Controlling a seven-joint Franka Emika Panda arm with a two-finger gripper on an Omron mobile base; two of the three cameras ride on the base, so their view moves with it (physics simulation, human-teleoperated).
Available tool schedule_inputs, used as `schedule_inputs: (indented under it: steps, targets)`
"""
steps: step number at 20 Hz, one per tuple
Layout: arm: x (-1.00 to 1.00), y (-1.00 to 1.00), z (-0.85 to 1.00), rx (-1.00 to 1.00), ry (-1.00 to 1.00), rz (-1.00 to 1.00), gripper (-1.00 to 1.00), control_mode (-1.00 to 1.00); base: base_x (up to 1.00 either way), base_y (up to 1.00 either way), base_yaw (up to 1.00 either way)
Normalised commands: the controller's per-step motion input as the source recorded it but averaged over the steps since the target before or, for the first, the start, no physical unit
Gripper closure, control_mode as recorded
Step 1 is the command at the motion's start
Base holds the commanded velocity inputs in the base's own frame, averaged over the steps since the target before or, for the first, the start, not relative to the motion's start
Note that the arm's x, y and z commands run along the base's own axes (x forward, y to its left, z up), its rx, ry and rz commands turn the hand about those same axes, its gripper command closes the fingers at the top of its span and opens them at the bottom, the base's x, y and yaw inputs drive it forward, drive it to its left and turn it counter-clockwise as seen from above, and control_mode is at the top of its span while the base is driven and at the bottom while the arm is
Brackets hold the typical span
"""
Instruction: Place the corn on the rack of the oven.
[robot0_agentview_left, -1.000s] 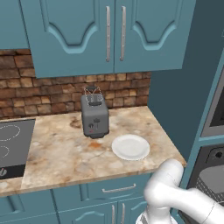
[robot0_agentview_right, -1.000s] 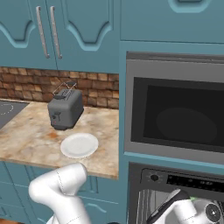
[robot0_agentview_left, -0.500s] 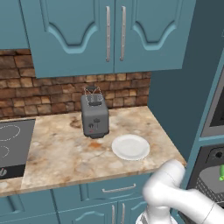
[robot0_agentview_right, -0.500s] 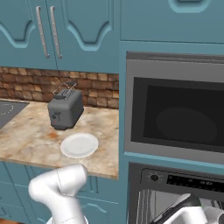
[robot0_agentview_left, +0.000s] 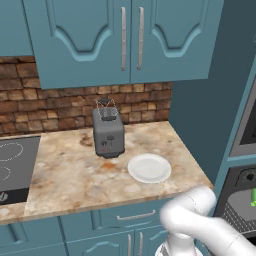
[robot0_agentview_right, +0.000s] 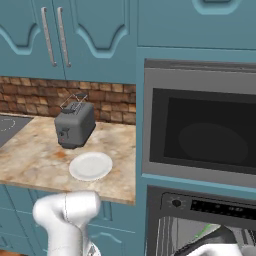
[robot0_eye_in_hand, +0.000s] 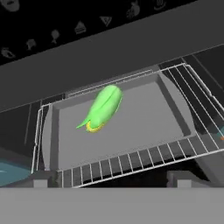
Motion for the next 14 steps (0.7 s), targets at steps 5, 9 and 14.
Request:
schedule_inputs:
  steps: [5,9,14]
  targets:
    - [-0.95,0.84,0.36,-0.17,0.03,-0.10,-1.00,-1.00,0.00,0.00,0.00]
    - [-0.69,1.00,0.38,-0.20,0.03,-0.01,-1.00,-1.00,0.00,0.00,0.00]
    - [-0.15,0.46,0.15,-0.08,0.10,0.00,-1.00,-1.00,0.00,0.00,0.00]
